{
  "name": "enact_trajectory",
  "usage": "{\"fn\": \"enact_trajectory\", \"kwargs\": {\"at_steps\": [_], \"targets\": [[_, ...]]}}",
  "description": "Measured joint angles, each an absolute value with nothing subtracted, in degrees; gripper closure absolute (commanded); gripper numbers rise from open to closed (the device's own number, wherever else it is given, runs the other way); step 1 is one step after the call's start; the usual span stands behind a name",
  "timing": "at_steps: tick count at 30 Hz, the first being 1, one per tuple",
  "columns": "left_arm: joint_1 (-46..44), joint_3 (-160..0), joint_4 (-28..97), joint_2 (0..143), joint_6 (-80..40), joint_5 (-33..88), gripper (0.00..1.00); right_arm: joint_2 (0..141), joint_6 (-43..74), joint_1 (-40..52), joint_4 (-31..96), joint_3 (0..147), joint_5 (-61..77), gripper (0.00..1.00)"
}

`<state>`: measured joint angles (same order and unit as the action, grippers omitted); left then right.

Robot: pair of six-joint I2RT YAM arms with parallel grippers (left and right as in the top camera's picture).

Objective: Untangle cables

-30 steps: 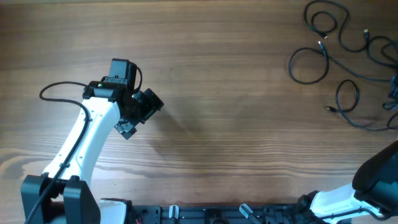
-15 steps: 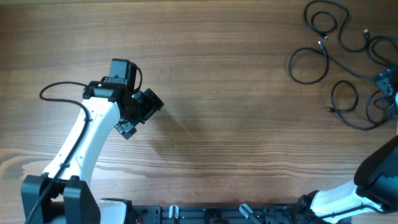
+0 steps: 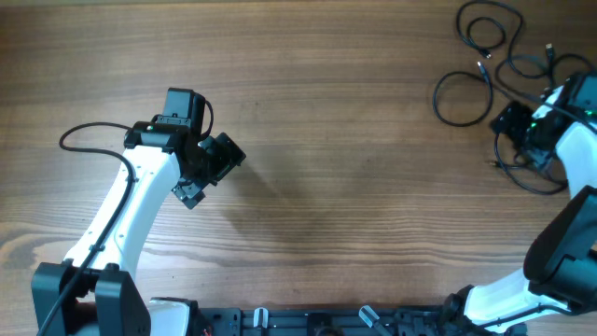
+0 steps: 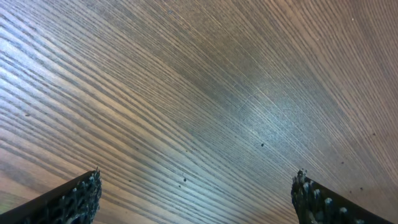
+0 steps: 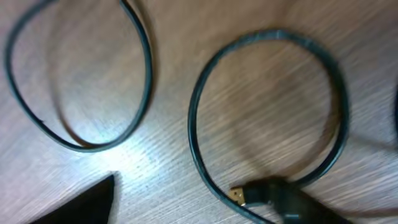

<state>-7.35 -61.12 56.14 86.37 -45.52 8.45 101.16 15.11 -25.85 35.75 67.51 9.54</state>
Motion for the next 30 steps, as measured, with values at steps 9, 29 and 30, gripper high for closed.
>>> {"fn": "enact_trajectory", "kwargs": {"at_steps": [9,29,30], "targets": [[-7.4,-61.1,56.1,86.4,-45.5,8.4,0.00,101.2,18.5,-25.4,29.5,58.5,4.0,0.63],[-7.4,-61.1,56.1,86.4,-45.5,8.4,0.00,101.2,19.4,-25.4,32.7,57.0,3.5,0.86],[-7.4,-61.1,56.1,86.4,-45.5,8.4,0.00,101.2,19.4,-25.4,33.1,57.6,3.5,0.85]]}}
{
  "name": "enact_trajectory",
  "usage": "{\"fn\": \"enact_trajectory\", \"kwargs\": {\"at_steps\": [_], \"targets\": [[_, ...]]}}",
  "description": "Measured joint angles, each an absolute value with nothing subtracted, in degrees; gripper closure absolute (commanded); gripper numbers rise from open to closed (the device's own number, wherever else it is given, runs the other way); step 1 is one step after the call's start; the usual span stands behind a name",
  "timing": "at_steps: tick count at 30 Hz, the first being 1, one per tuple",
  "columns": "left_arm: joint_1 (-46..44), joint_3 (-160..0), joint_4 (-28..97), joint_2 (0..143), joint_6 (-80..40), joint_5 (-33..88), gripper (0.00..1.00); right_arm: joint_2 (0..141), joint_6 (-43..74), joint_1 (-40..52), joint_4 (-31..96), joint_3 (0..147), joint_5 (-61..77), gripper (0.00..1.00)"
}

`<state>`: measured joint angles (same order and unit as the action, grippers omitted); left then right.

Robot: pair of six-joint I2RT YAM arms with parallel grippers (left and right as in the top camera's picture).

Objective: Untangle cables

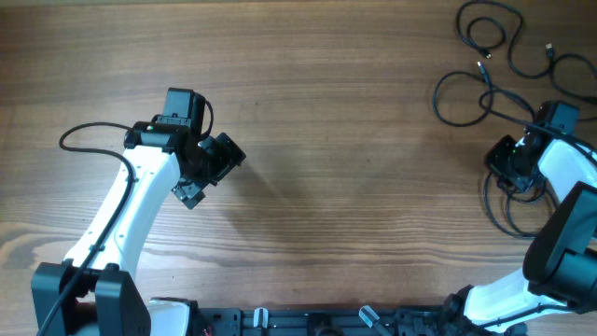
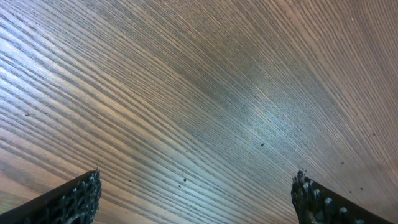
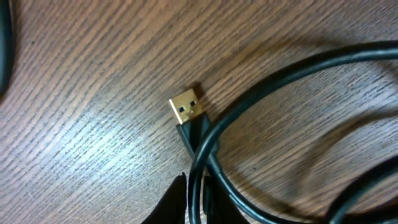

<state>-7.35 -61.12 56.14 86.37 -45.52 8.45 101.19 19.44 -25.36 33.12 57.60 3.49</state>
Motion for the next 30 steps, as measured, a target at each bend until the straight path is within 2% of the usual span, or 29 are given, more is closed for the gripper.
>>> {"fn": "enact_trajectory", "kwargs": {"at_steps": [2,5,6,8,9,14,19,23,28,30], "targets": [[-7.4,-61.1,56.1,86.4,-45.5,8.4,0.00,101.2,19.4,-25.4,35.7,60.6,3.4,0.77],[-7.4,-61.1,56.1,86.4,-45.5,8.4,0.00,101.1,19.3,-25.4,39.7,68.5,3.3,0.48],[-7.4,-61.1,56.1,86.4,-45.5,8.4,0.00,101.1,18.9,-25.4,40.6,70.8,3.2,0.47],[-7.4,-61.1,56.1,86.4,-45.5,8.4,0.00,101.0,18.5,-25.4,41.6,72.9,3.1,0.18],[-7.4,-61.1,56.2,86.4,-45.5,8.5,0.00,101.0,18.7,-25.4,42.3,73.1,3.2,0.15],[-7.4,-61.1,56.2,86.4,-45.5,8.4,0.00,98.9,18.6,-25.3,48.3,73.2,12.7,0.16],[-7.4,-61.1,56.1,86.4,-45.5,8.4,0.00,84.2,19.0,-23.0,52.9,73.2,20.8,0.14],[-7.4,-61.1,56.2,86.4,-45.5,8.4,0.00,71.5,19.3,-12.8,60.4,73.3,23.4,0.12],[-7.4,-61.1,56.1,86.4,-45.5,8.4,0.00,68.6,19.2,0.8,64.7,73.3,24.3,0.08],[-7.4,-61.1,56.1,86.4,-45.5,8.4,0.00,68.6,19.2,3.1,66.5,73.3,24.2,0.07]]}}
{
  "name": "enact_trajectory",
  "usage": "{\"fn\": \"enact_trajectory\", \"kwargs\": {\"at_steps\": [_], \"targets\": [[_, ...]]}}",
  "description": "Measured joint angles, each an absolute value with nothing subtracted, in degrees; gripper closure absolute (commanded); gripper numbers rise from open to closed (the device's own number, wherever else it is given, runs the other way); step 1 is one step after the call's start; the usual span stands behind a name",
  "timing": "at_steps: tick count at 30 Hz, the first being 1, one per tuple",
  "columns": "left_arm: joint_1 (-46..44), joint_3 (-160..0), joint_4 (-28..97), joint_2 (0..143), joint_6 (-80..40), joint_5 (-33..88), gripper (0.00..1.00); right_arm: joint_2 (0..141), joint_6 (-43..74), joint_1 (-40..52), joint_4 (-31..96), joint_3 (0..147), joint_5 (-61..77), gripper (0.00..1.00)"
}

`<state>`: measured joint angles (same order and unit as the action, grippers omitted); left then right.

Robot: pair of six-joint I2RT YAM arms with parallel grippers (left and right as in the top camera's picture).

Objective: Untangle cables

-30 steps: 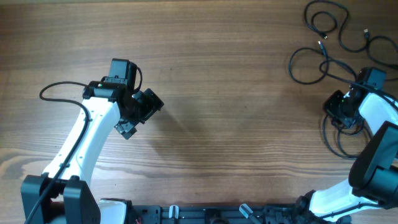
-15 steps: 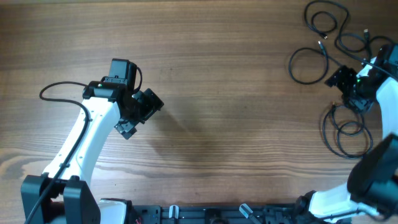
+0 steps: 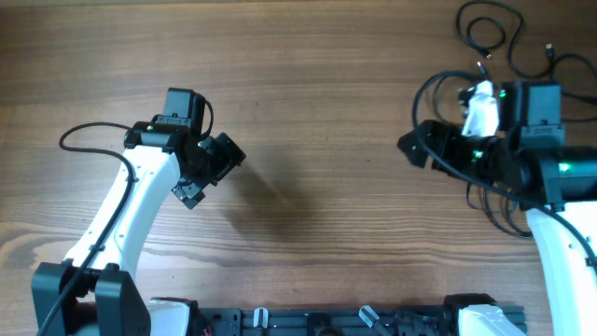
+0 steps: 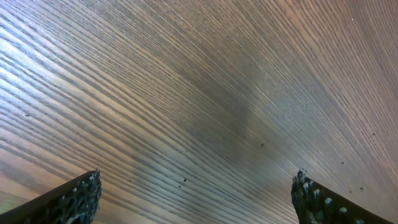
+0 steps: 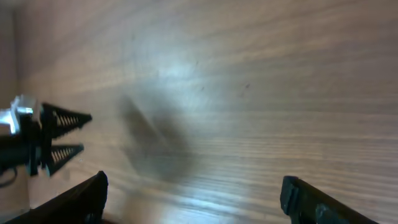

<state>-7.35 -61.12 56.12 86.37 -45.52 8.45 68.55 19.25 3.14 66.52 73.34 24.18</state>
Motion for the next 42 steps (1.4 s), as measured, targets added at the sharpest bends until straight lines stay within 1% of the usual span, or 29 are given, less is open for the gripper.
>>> {"fn": "enact_trajectory", "kwargs": {"at_steps": [3,5,6,11,17,23,28,34,42], "targets": [[-7.4,-61.1,56.1,86.4,-45.5,8.4,0.00,68.6,18.3,4.4,70.5,73.3,24.2,0.07],[-7.4,-61.1,56.1,86.4,-45.5,8.4,0.00,68.6,16.7,4.4,73.0,73.3,24.2,0.01],[-7.4,-61.1,56.1,86.4,-45.5,8.4,0.00,68.6,16.2,4.4,74.3,73.3,24.1,0.00],[-7.4,-61.1,56.1,86.4,-45.5,8.5,0.00,68.6,15.2,4.4,77.3,73.3,24.2,0.00],[-7.4,-61.1,56.1,86.4,-45.5,8.4,0.00,68.6,19.8,4.4,78.5,73.3,24.2,0.00],[-7.4,-61.1,56.1,86.4,-45.5,8.4,0.00,68.6,20.8,4.4,76.9,73.3,24.2,0.00],[-7.4,-61.1,56.1,86.4,-45.5,8.4,0.00,68.6,22.9,4.4,80.4,73.3,22.6,0.00],[-7.4,-61.1,56.2,86.4,-45.5,8.4,0.00,68.1,24.6,4.4,78.8,71.8,20.3,0.00],[-7.4,-61.1,56.1,86.4,-45.5,8.4,0.00,59.2,24.9,4.4,69.0,59.3,20.1,0.00]]}}
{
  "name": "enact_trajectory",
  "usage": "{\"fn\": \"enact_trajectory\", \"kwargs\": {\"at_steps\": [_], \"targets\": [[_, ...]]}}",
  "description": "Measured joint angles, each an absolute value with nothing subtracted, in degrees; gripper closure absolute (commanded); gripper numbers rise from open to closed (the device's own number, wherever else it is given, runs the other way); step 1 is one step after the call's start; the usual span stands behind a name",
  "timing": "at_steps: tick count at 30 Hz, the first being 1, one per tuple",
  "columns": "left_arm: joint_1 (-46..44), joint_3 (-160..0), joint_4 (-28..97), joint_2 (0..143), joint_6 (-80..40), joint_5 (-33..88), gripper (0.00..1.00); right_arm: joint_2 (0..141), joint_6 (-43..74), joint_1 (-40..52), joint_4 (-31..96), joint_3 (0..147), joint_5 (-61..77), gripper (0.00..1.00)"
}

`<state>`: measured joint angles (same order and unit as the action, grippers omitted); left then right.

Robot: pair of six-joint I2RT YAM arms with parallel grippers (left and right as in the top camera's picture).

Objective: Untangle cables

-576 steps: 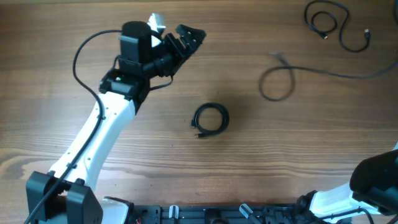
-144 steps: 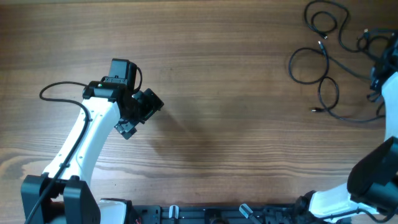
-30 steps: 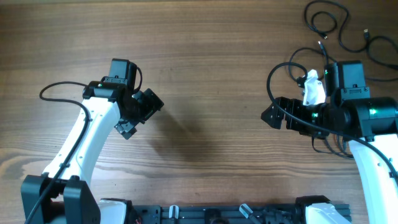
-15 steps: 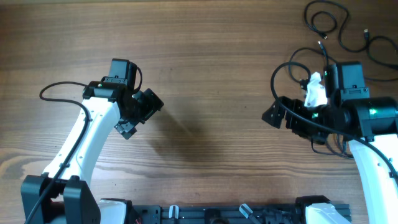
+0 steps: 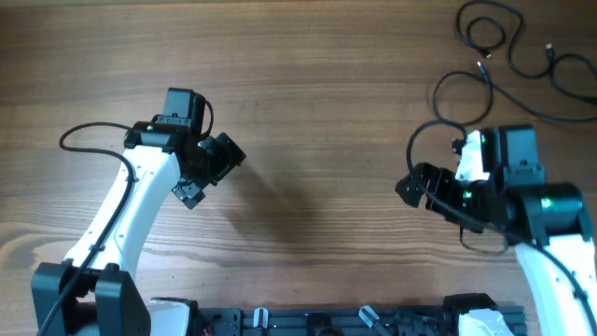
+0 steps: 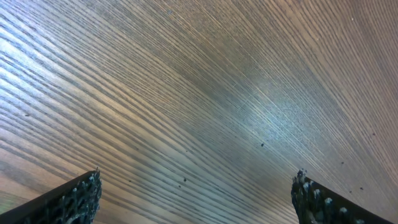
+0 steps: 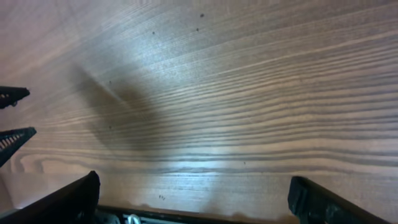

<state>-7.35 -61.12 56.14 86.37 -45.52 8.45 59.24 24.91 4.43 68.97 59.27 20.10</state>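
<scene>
Thin black cables [image 5: 487, 37] lie in loose loops at the far right corner, with one round loop [image 5: 462, 98] nearer the middle. A further dark loop [image 5: 469, 241] shows from under the right arm. My right gripper [image 5: 410, 187] points left, well short of the cables. In its wrist view the right gripper [image 7: 194, 200] is open over bare wood. My left gripper [image 5: 210, 170] hovers at the left side of the table. The left gripper [image 6: 196, 194] is open, with nothing between its fingers [image 6: 78, 198].
The wooden table [image 5: 317, 112] has a black rail [image 7: 186, 218] along its front edge, just under the right gripper. The left gripper's finger tips [image 7: 12, 118] show at the left border of the right wrist view. The left arm's own cable [image 5: 79, 135] curves out beside it.
My right arm has come toward the table's front edge, and its wrist view now takes in the front rail. It stays open and empty. The left arm has not moved.
My right gripper was first low over the cable loops at the right edge. A second later it was close over a gold USB plug crossed by a cable. Then it was raised, facing left and open with nothing held. Now it is nearer the front. The left arm stayed still.
</scene>
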Motion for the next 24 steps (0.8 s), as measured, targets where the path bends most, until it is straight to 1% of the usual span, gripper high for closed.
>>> {"fn": "enact_trajectory", "kwargs": {"at_steps": [3,6,9,13,19,22,24], "targets": [[-7.4,-61.1,56.2,86.4,-45.5,8.5,0.00,54.1,25.1,4.4,63.0,55.9,20.1,0.00],[-7.4,-61.1,56.1,86.4,-45.5,8.4,0.00,45.4,24.1,4.4,54.6,50.8,20.1,0.00],[-7.4,-61.1,56.1,86.4,-45.5,8.4,0.00,37.6,23.7,4.4,52.2,48.0,20.0,0.00],[-7.4,-61.1,56.1,86.4,-45.5,8.4,0.00,32.4,23.7,4.4,52.2,47.9,19.4,0.00],[-7.4,-61.1,56.1,86.4,-45.5,8.4,0.00,25.2,23.3,4.5,50.4,45.9,12.8,0.00],[-7.4,-61.1,56.1,86.4,-45.5,8.4,0.00,22.9,21.0,4.5,46.1,42.3,10.2,0.01],[-7.4,-61.1,56.1,86.4,-45.5,8.5,0.00,20.0,17.6,4.5,40.3,38.4,9.2,0.00]]}}
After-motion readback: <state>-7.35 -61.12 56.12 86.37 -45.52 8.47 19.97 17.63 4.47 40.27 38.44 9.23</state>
